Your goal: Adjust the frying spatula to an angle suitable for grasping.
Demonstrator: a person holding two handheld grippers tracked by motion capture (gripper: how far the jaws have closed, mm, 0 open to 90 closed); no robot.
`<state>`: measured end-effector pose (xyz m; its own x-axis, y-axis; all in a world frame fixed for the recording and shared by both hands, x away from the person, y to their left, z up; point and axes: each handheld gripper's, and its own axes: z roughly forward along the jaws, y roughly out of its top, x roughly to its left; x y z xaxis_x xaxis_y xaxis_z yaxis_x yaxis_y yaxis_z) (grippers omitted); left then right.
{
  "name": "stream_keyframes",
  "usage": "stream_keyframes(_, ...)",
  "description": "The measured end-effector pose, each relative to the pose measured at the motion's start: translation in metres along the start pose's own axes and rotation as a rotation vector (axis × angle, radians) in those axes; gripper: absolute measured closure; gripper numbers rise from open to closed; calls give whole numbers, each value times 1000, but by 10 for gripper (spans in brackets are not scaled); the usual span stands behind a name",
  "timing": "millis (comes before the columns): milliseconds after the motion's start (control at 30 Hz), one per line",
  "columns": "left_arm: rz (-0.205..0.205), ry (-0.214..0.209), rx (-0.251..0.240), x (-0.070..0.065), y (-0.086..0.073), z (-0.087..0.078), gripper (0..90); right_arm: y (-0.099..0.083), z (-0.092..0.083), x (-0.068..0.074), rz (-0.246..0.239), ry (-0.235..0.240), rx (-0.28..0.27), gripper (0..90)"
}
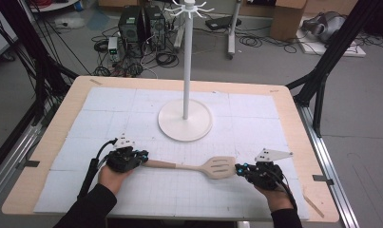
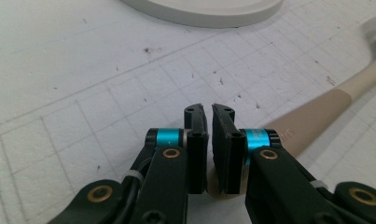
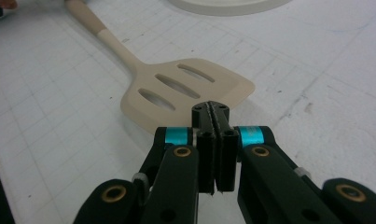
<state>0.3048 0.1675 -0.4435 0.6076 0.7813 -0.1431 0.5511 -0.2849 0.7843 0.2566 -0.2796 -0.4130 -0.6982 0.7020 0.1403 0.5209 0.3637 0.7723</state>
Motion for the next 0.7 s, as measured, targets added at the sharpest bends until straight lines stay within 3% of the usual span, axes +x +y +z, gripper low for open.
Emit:
stream_keyframes(267, -14, 27, -54, 8, 4, -12, 812, 0, -2, 4, -7, 42, -7, 889)
stream_keyframes(433, -21, 33, -111, 10, 5, -29, 743, 3, -9, 2, 12, 26, -72, 668)
stream_keyframes(500, -36, 40, -149, 12, 5, -38, 678, 3, -13, -1, 44, -9, -111, 540)
stream_keyframes(633, -72, 41, -221, 17, 3, -53, 565, 1, -27, -8, 93, -81, -205, 410)
stream_keyframes(700, -75, 42, -257, 21, 2, -62, 519, 0, -34, -10, 88, -116, -248, 372)
